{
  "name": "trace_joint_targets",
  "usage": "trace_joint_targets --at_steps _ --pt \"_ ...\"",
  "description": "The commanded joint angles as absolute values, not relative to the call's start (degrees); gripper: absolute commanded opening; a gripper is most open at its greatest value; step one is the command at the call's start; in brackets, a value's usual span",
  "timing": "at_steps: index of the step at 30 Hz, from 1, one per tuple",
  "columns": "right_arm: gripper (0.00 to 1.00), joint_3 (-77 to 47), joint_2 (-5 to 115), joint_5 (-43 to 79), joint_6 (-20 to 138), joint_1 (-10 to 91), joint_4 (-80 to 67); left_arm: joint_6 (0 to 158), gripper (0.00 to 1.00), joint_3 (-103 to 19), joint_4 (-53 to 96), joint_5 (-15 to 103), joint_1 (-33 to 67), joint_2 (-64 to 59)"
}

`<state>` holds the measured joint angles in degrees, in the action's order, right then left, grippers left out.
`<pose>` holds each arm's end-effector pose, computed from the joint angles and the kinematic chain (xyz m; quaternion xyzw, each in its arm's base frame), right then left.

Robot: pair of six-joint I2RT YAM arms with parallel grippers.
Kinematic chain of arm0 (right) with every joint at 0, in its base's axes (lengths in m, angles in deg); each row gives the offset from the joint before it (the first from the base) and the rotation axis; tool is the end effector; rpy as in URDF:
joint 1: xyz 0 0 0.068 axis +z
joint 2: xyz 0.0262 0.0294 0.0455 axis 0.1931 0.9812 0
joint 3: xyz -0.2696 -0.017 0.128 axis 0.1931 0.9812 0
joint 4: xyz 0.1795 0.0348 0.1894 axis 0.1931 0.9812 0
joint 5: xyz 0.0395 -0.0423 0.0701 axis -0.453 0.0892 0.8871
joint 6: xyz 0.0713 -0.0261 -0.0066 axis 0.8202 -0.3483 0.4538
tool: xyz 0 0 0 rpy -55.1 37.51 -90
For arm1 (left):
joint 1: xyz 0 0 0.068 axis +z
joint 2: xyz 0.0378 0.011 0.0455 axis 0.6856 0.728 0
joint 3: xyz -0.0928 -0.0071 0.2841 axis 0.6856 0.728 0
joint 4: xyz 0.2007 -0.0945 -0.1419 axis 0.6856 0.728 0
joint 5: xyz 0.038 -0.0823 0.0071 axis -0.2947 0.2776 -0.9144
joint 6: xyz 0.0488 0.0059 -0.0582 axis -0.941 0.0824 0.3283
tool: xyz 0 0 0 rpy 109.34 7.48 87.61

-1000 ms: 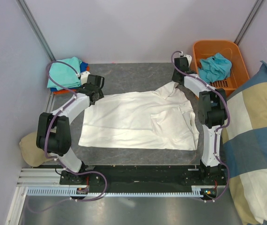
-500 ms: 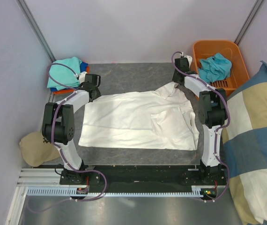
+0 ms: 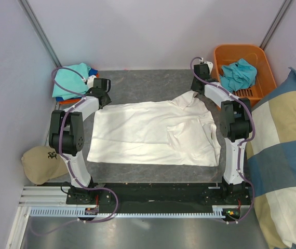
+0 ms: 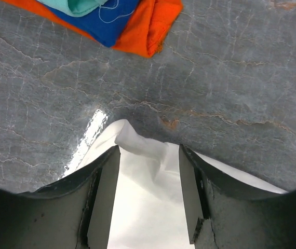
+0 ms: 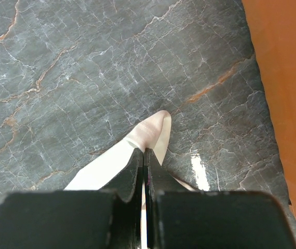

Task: Fold and stack the t-shirts
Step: Fold the tshirt

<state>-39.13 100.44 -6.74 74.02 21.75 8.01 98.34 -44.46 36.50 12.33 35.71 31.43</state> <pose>0.5361 0.0810 0.1991 0.1481 0.8924 -0.0198 0.4257 0.4419 -0.0327 0.2000 -0.2560 0.8785 0.0620 0.3986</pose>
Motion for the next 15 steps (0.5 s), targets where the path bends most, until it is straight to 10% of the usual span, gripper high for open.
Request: trace_joint_targets --at_steps 1,5,8,15 --pt "0.0 -39.39 100.46 -6.14 74.32 21.51 7.11 99.37 0.56 -46.58 34.6 12.43 36.69 32.57" --pt "0.0 -39.56 100.55 -6.05 74.32 21.33 7.2 99.63 0.38 -46.85 34.43 13.05 37.13 32.74" --pt "0.0 -39.3 100.55 -6.14 74.41 21.42 7.2 99.37 0.06 -47.2 34.51 13.23 37.48 32.83" --pt "0.0 -36.67 96.17 -8.42 75.73 20.72 6.85 98.23 0.02 -46.76 35.04 12.96 38.01 30.55"
